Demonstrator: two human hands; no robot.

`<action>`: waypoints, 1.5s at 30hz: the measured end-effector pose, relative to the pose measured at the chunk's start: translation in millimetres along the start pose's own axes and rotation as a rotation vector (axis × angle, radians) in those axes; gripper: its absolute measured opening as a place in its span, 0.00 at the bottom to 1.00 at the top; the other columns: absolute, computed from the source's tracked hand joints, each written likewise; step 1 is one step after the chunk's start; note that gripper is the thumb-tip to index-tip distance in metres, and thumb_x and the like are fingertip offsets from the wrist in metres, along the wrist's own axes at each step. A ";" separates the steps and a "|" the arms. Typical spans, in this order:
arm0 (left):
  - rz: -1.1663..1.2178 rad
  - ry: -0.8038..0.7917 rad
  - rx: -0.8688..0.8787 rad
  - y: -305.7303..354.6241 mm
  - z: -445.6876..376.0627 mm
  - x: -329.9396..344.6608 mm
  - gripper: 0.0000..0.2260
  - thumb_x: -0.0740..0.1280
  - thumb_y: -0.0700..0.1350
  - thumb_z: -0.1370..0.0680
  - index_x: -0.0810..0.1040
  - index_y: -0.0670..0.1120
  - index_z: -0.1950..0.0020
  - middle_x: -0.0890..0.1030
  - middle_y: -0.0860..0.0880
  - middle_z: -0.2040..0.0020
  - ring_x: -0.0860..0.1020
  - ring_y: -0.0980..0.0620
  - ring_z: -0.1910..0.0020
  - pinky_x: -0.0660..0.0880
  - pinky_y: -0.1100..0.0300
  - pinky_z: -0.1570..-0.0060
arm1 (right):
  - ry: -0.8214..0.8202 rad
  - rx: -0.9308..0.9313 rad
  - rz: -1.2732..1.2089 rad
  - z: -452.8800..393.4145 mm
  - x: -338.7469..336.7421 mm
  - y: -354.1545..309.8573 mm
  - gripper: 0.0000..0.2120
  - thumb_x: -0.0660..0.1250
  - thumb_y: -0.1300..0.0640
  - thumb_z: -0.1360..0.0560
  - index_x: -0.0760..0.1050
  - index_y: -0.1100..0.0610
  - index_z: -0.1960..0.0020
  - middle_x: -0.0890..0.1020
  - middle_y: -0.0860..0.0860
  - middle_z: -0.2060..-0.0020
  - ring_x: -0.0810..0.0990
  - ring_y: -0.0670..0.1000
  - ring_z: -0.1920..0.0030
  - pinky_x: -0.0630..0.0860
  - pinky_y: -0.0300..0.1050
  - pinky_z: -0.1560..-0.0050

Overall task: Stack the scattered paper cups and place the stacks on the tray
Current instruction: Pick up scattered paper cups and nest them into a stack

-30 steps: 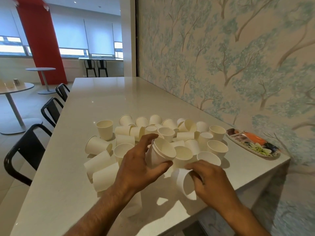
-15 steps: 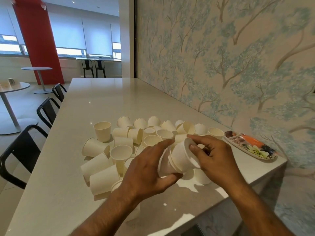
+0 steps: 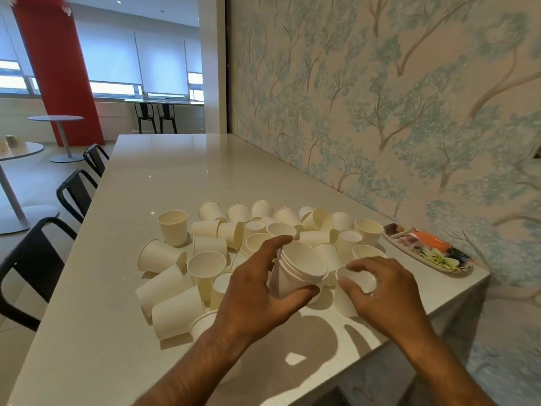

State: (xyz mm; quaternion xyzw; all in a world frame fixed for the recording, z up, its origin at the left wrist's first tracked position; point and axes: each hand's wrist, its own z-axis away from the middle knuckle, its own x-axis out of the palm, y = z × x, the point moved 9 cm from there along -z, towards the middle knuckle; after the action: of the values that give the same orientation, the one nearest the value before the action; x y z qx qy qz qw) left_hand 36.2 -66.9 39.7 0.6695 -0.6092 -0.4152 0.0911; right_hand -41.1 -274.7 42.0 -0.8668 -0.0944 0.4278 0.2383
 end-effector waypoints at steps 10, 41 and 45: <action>0.012 -0.072 -0.097 -4.6 3.2 23.0 0.40 0.69 0.76 0.39 0.60 0.69 0.32 0.68 0.77 0.44 0.75 0.69 0.49 0.76 0.74 0.55 | -0.028 0.055 -0.015 14.9 19.2 25.3 0.06 0.70 0.56 0.24 0.81 0.58 0.49 0.82 0.54 0.55 0.79 0.55 0.51 0.80 0.54 0.54; -0.013 0.015 -0.018 0.8 -3.4 7.8 0.37 0.72 0.71 0.35 0.62 0.67 0.30 0.67 0.81 0.42 0.71 0.76 0.44 0.72 0.79 0.53 | -0.115 -0.262 -0.098 -11.7 53.2 -16.9 0.13 0.73 0.64 0.27 0.81 0.54 0.43 0.82 0.48 0.47 0.78 0.49 0.45 0.78 0.53 0.43; -0.004 0.016 -0.025 -0.7 -3.1 8.2 0.38 0.73 0.71 0.36 0.63 0.64 0.30 0.68 0.81 0.43 0.71 0.77 0.44 0.71 0.80 0.54 | -0.199 -0.326 0.003 -4.7 73.7 -15.0 0.11 0.72 0.57 0.25 0.80 0.50 0.43 0.84 0.50 0.48 0.81 0.53 0.46 0.80 0.52 0.46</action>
State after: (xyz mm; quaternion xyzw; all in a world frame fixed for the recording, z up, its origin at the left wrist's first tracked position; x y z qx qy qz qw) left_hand 38.0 -75.3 37.5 0.6727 -0.6021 -0.4175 0.1033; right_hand 8.6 -236.2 0.5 -0.8475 -0.1844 0.4906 0.0835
